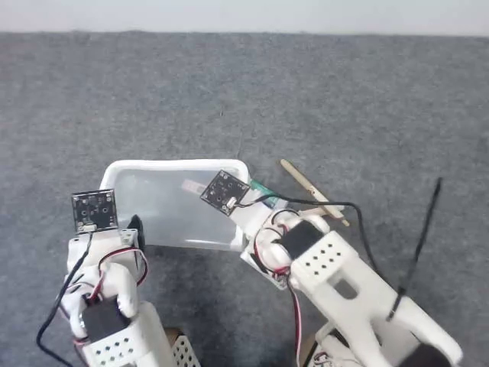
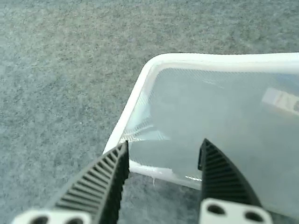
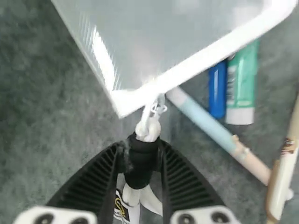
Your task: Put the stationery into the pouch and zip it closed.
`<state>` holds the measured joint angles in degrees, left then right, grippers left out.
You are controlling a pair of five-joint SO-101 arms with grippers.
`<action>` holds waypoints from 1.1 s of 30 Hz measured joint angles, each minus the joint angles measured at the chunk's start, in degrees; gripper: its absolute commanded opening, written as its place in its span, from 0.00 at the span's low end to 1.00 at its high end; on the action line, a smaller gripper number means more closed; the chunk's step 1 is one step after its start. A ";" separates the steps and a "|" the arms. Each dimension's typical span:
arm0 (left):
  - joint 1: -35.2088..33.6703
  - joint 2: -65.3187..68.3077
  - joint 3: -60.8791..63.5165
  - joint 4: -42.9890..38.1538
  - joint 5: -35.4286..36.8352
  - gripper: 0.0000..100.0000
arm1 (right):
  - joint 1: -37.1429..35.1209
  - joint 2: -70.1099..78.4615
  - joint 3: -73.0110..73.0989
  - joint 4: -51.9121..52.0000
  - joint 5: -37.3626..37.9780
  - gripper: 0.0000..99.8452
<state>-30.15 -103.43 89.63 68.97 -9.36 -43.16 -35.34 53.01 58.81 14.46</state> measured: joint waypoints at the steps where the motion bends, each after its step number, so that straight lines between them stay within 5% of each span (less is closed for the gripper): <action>1: -0.44 0.00 0.00 0.00 0.00 0.23 | 0.00 -0.97 0.18 -0.09 0.00 0.01; 16: -7.21 0.00 -2.46 0.62 5.19 0.23 | 0.00 -3.96 -3.78 -6.59 0.00 0.01; 25: -7.21 0.00 -3.96 0.62 7.91 0.34 | -0.09 -4.04 -11.16 -10.29 -0.09 0.01; 33: 2.02 0.00 -10.37 0.62 11.43 0.34 | -0.09 -4.04 -11.34 -15.65 -2.37 0.01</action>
<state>-28.13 -103.43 79.25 69.58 2.07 -43.25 -39.38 41.67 43.16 12.09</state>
